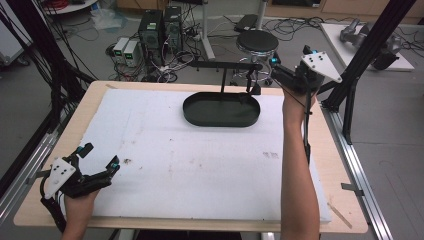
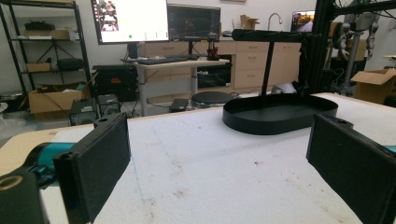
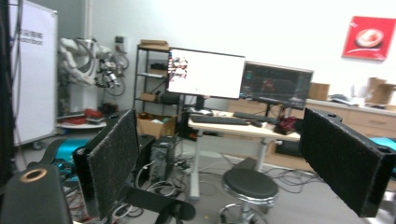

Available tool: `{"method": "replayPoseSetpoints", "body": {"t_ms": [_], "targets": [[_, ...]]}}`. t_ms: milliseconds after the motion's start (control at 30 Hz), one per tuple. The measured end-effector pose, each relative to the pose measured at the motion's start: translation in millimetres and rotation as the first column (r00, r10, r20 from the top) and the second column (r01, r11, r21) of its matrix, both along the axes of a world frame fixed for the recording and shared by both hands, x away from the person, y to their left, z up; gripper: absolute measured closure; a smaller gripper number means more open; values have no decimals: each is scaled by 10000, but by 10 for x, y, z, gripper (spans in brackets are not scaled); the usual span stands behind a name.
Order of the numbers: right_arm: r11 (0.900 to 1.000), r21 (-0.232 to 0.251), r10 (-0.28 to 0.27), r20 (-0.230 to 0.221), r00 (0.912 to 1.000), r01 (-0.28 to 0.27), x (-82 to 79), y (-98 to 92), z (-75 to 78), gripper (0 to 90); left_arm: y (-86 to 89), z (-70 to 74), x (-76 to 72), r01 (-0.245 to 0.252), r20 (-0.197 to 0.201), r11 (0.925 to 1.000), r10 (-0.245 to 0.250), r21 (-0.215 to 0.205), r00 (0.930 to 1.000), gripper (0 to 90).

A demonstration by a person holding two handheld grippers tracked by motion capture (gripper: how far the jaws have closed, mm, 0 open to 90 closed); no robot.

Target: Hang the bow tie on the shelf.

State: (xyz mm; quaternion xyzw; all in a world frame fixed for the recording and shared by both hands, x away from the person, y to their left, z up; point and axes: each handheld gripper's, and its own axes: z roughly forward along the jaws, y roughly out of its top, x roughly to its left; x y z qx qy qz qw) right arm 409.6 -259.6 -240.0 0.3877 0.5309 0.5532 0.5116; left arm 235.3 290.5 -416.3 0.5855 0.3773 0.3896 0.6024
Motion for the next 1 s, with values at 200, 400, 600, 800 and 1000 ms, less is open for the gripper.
{"method": "replayPoseSetpoints", "body": {"t_ms": [200,400,600,800,1000], "targets": [[9997,115,-209,212,9996,206,-463,-101,81,120,-8,11,-3,21,-35,10000,-20,43,10000,68],[9995,258,-212,805,9965,192,-883,-240,85,120,-21,23,-9,17,2,10000,-17,14,10000,68],[9996,121,-272,566,9980,265,-1138,-310,-32,120,-37,38,-16,32,37,9999,-32,97,10000,68],[9987,-451,-244,319,9992,258,-1356,-271,-219,119,-31,49,-18,-44,48,10000,44,65,10000,68],[9994,-259,-235,-3,9997,235,-1541,-287,-410,119,-30,69,-6,-83,94,9999,82,106,9999,68]]}}
